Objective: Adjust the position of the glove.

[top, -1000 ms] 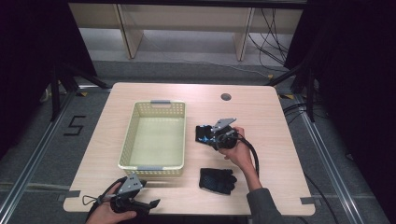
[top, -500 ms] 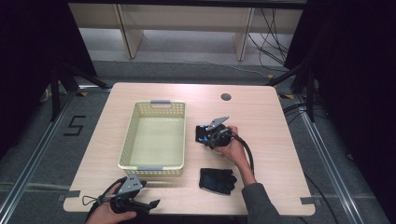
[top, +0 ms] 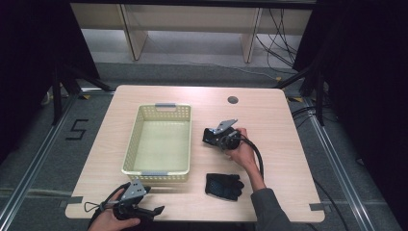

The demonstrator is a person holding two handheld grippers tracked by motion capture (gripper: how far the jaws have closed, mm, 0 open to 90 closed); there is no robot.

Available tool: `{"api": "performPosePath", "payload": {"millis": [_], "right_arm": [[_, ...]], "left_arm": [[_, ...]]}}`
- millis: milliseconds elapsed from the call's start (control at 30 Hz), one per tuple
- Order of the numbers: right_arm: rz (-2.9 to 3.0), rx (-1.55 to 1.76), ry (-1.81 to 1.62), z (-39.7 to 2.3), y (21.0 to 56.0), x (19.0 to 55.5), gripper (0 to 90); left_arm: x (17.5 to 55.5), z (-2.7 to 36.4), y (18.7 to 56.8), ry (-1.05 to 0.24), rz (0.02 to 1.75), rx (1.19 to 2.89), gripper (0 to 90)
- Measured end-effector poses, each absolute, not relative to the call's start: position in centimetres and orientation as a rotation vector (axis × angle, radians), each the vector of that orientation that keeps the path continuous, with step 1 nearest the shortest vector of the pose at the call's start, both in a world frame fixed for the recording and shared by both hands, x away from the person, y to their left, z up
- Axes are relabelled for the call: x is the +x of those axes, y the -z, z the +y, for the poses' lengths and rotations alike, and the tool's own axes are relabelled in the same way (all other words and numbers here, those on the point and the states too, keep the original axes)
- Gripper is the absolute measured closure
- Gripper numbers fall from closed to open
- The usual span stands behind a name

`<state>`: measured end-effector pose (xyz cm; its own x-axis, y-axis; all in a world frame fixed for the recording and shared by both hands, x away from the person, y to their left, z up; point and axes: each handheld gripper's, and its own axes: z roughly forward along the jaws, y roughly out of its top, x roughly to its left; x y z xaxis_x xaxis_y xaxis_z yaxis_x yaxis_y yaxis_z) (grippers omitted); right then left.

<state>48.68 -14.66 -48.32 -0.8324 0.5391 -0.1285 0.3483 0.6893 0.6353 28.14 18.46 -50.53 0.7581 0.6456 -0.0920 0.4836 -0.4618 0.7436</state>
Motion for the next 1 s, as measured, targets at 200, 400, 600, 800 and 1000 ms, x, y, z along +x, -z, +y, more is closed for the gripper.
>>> {"api": "performPosePath", "payload": {"millis": [200, 400, 600, 800, 1000], "right_arm": [[2.527, 0.616, -0.985, -15.5, 44.6, 47.3, 88.7], [2.502, 0.526, -1.01, -16.3, 41.4, 43.4, 88.7], [2.49, 0.498, -1.02, -17.1, 40.7, 39.6, 88.6], [2.5, 0.483, -1.032, -17.7, 40.8, 37.0, 88.6], [2.515, 0.458, -1.034, -17.8, 41.1, 35.5, 88.6]], "left_arm": [[28.1, 18.4, 50.5, -0.256, 0.838, 2.156, 16.0], [28.1, 18.5, 50.5, -0.258, 0.84, 2.149, 16.0], [28.1, 18.5, 50.4, -0.27, 0.839, 2.15, 16.0], [28.0, 18.3, 50.5, -0.255, 0.854, 2.135, 16.0], [28.1, 18.5, 50.5, -0.269, 0.836, 2.16, 16.0]]}}
